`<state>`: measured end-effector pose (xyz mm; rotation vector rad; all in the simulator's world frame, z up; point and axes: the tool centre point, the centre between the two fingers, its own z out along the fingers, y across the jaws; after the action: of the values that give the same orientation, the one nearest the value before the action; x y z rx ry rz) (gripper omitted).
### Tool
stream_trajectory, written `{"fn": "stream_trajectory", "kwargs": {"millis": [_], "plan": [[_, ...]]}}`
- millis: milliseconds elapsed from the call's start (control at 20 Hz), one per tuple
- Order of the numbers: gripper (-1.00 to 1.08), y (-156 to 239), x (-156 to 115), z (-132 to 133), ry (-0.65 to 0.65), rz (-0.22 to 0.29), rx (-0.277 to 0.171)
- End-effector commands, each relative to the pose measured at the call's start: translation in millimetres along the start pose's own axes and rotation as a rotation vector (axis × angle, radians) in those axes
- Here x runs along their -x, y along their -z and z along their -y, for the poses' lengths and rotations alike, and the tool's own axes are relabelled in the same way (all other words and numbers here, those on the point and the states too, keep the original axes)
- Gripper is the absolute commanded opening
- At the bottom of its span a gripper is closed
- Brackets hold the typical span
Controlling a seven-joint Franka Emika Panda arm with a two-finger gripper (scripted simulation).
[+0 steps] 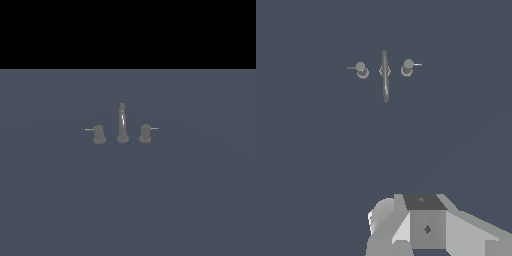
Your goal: Turn on the faucet by rotating a designated handle.
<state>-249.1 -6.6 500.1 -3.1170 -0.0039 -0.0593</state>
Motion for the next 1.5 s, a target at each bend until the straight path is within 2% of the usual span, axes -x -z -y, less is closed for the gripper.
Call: {"fn": "stream_trajectory", "kwargs": {"millis": [0, 600, 1450], "plan": [[-1.0, 0, 0, 0, 0.0, 0.0, 0.0], [-1.0, -21, -6, 17, -0.071, 0.001, 0.002], [-1.0, -112, -48, 84, -0.378, 0.004, 0.009]]}}
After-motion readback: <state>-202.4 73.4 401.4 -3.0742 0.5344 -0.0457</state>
